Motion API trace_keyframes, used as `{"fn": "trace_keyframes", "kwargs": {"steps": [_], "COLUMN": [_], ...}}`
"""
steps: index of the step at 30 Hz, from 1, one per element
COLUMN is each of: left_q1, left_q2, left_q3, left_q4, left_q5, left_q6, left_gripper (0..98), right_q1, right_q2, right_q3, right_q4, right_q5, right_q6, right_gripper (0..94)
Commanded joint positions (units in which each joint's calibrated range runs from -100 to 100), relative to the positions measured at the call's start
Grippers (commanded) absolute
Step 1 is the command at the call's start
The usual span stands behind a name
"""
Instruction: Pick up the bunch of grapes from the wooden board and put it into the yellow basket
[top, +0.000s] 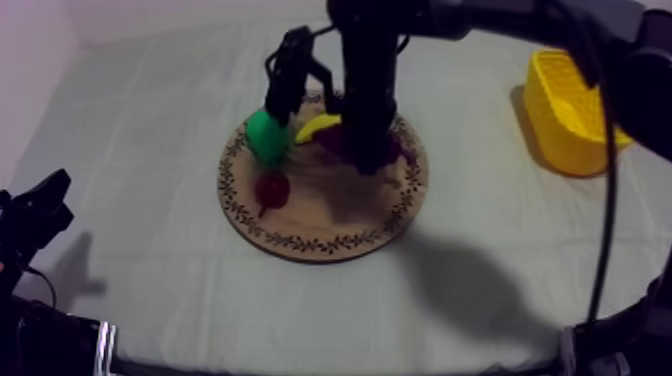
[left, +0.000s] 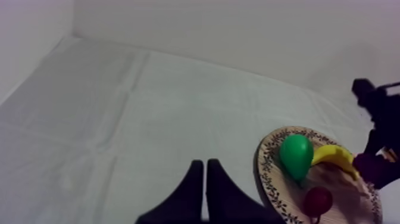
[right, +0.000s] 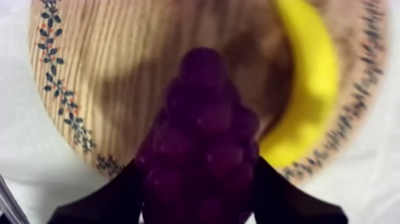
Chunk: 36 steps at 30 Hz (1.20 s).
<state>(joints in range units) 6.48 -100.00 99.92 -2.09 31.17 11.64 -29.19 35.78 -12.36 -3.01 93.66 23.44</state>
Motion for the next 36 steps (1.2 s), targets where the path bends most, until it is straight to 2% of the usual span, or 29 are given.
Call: {"fn": "trace_keyframes", "kwargs": {"steps": [1,9,18,26,36], "left_q1": [0.00,0.00,0.00,0.00,0.00], "left_q2": [0.00,0.00,0.00,0.00,0.00], "left_q3": [-0.03,-0.03,-0.03,-0.03,-0.03], "left_q4": [-0.03,-0.03,-0.03,-0.03,-0.03], "left_q5": [-0.05,-0.05,-0.05,-0.05,-0.05], "left_q6": [0.01,0.01,0.01,0.01,0.01], "left_gripper": [0.1,0.1,0.1,0.1,0.1], "right_q1": [0.82,5.28,12.64,21.19,30.67], "right_q2": [-5.46,-18.37,-29.00,-32.15,-31.88], "right_q3": [0.89,5.76,12.13,13.50,13.98], "right_q4": [-0.20,-0.05,0.30,1.12,2.80], "right_q5": [-1.06,-3.13,-9.33,-14.97,-24.31], "right_q6": [-0.16,-0.91,-2.19,-4.41,-9.44], "right_gripper": [22.1,20.3,23.2,24.1,25.0]}}
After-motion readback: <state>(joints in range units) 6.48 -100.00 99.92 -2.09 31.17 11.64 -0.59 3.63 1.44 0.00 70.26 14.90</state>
